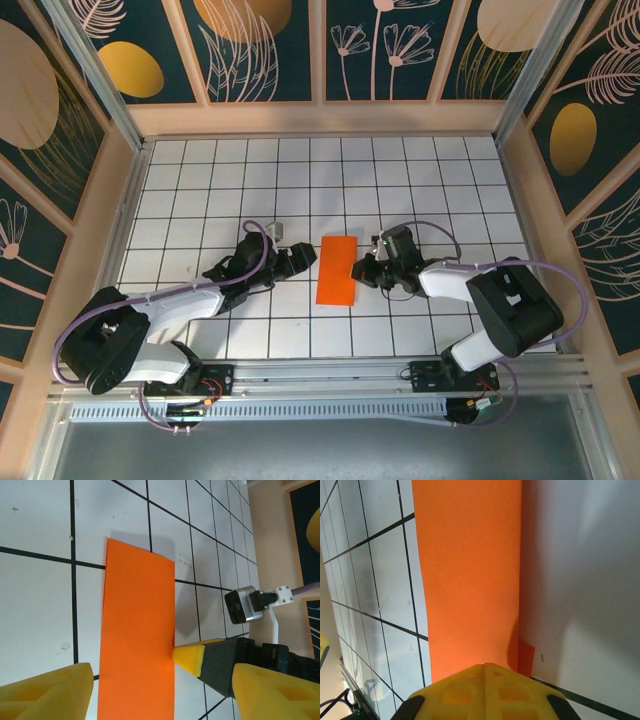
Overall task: Fold a paper plane with a square sheet of paper (fold left side to right side)
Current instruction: Third fold the triangle at the center of the table.
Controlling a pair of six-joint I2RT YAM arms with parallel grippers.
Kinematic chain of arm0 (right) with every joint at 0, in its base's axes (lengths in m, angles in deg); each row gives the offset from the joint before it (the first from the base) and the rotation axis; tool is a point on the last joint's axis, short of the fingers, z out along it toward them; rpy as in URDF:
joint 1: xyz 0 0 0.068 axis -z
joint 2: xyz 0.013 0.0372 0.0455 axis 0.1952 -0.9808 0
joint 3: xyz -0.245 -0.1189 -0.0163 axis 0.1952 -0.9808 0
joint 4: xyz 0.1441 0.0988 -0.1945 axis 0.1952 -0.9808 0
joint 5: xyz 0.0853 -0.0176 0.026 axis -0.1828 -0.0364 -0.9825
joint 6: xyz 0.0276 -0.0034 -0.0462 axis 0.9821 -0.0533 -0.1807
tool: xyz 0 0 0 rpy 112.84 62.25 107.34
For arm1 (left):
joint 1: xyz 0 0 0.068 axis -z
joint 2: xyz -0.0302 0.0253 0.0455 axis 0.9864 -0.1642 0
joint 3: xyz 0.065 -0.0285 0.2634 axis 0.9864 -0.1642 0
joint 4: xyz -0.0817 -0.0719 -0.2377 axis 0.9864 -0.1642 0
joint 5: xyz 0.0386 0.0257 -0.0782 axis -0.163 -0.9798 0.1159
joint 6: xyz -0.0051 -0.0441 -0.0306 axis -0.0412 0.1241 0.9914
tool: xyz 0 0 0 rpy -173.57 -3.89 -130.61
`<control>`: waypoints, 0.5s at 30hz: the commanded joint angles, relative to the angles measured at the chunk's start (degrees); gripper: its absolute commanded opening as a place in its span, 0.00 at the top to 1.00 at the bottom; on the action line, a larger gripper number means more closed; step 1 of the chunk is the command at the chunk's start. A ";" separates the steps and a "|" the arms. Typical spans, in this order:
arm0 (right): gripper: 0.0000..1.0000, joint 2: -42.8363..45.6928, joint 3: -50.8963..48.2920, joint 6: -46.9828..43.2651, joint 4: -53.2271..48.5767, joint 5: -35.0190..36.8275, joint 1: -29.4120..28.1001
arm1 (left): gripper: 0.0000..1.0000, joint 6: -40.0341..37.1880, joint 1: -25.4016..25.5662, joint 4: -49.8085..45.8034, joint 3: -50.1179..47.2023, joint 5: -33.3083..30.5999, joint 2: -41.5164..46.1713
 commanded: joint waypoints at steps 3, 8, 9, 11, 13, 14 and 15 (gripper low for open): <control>1.00 -0.85 1.06 -2.70 0.21 1.62 -0.32 | 0.27 -0.84 -0.32 -0.68 0.89 0.33 -0.18; 1.00 -2.54 0.98 -4.20 -0.42 1.89 -0.24 | 0.26 -1.00 -0.32 -0.82 1.29 1.14 -1.74; 1.00 -3.01 0.98 -4.53 -0.42 1.97 -0.22 | 0.26 -1.08 -0.38 -0.80 1.37 1.39 -1.96; 1.00 -3.89 0.89 -5.14 -0.34 2.00 -0.20 | 0.26 -1.22 -0.38 -0.94 1.55 2.24 -2.79; 1.00 -4.77 0.97 -6.03 0.01 1.67 -0.19 | 0.26 -1.62 -0.35 -1.15 1.85 3.43 -3.72; 1.00 -5.36 1.15 -6.71 -0.07 1.45 -0.19 | 0.27 -1.93 -0.30 -1.52 2.13 4.03 -4.27; 1.00 -6.02 1.60 -7.59 -0.33 1.01 -0.19 | 0.28 -2.30 -0.30 -2.07 2.47 4.68 -4.81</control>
